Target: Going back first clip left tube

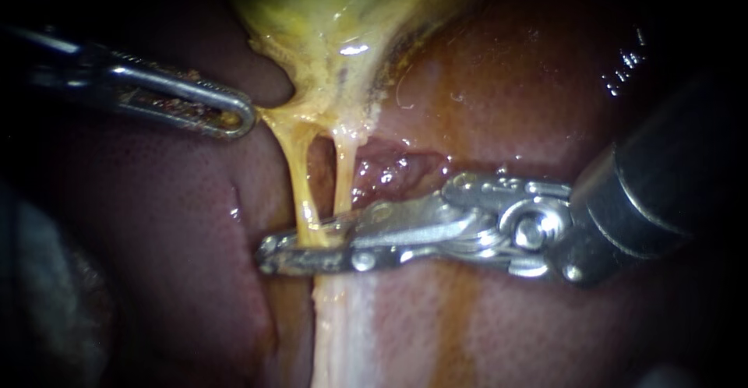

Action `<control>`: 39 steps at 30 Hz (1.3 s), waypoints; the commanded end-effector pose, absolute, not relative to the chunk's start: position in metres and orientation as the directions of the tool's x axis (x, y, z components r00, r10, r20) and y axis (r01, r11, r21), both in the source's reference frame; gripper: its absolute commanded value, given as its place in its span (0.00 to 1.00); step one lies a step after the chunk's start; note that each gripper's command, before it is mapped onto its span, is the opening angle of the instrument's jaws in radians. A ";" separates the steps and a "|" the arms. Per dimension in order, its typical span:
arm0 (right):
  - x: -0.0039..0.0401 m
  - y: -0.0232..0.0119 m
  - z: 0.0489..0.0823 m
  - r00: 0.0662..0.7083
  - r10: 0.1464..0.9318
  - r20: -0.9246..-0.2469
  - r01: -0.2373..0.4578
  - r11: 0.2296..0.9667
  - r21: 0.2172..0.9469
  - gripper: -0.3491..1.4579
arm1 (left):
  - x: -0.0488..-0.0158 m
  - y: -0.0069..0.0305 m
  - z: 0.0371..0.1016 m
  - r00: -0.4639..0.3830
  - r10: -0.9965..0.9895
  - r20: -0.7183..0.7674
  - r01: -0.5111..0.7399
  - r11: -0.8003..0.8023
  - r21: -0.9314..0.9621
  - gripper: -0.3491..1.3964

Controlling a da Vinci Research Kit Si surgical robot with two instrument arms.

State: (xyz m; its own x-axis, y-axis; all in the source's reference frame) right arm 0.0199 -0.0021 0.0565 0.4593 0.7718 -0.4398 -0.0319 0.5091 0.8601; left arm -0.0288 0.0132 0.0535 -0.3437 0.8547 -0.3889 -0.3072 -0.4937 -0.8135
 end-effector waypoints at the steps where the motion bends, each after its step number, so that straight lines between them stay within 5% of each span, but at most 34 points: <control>1: 0.0199 -0.0022 0.0566 0.462 0.770 -0.440 -0.032 0.511 0.859 0.00 | -0.0288 0.0132 0.0535 -0.344 0.855 -0.389 -0.307 -0.494 -0.814 0.00; 4: 0.0200 -0.0022 0.0567 0.447 0.779 -0.440 -0.024 0.502 0.865 0.29 | -0.0288 0.0132 0.0535 -0.344 0.855 -0.389 -0.307 -0.494 -0.814 0.00; 7: 0.0206 -0.0021 0.0570 0.427 0.784 -0.450 -0.013 0.503 0.864 0.41 | -0.0288 0.0133 0.0536 -0.344 0.855 -0.389 -0.307 -0.494 -0.814 0.00; 25: 0.0196 0.0000 0.0605 0.391 0.661 -0.640 -0.053 0.711 0.701 0.47 | -0.0287 0.0133 0.0536 -0.344 0.854 -0.389 -0.306 -0.494 -0.814 0.00; 33: 0.0180 0.0003 0.0587 0.388 0.564 -0.729 -0.006 0.792 0.610 0.47 | -0.0286 0.0133 0.0536 -0.345 0.854 -0.389 -0.306 -0.494 -0.814 0.00; 39: 0.0126 0.0018 0.0557 0.375 0.488 -0.788 0.010 0.848 0.530 0.47 | -0.0285 0.0133 0.0536 -0.345 0.854 -0.389 -0.305 -0.494 -0.814 0.00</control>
